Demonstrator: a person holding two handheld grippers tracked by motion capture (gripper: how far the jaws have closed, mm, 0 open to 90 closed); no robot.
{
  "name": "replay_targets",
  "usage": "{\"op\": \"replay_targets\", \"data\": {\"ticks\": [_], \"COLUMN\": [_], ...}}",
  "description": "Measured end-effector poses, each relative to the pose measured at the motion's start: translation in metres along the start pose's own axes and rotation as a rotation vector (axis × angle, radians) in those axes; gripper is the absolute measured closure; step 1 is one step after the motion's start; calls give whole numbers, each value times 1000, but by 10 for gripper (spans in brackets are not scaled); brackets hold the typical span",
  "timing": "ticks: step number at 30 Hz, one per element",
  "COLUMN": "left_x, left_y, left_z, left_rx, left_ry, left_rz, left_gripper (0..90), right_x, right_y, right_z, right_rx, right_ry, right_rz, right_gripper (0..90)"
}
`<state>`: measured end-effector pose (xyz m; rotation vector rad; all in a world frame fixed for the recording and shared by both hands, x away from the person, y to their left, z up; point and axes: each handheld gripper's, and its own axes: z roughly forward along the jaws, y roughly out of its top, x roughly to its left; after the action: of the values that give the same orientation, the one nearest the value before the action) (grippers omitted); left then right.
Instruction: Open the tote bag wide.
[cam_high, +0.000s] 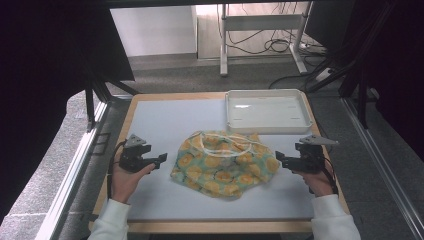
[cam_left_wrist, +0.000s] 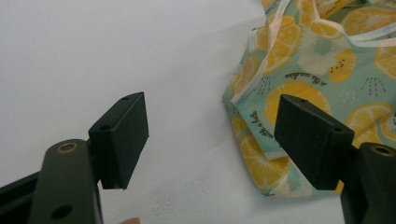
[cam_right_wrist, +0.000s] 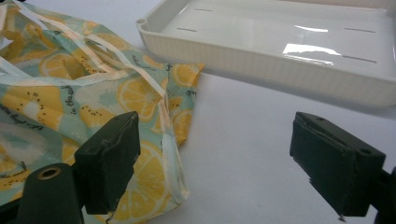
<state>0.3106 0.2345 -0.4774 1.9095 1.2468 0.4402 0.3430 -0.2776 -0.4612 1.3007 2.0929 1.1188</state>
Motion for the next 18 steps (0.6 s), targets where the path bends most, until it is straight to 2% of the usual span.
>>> {"op": "replay_targets", "data": {"ticks": [3,4,6,9,12,13,18], "left_x": [2,4,6,7,5,3,-1], "left_y": [0,1,1,2,4,5,7], "left_z": [-1,-1,-2,-3,-3,-3,-2], "left_rx": [2,4,4,4,4,8,12], "left_ry": [0,1,2,3,3,6,0], "left_rz": [6,5,5,1,12,32,44], "left_gripper": [265,264,264,265,267,267,274], "right_x": [0,0,1,1,1,0,0], "right_y": [1,3,4,3,0,0,1], "right_z": [0,-1,-2,-1,0,-1,1], "right_rx": [2,-15,-22,-18,-4,-1,4], "right_ry": [19,65,63,63,51,47,38], "right_rz": [27,75,83,80,72,71,65], "right_gripper": [163,165,167,169,170,170,171]}}
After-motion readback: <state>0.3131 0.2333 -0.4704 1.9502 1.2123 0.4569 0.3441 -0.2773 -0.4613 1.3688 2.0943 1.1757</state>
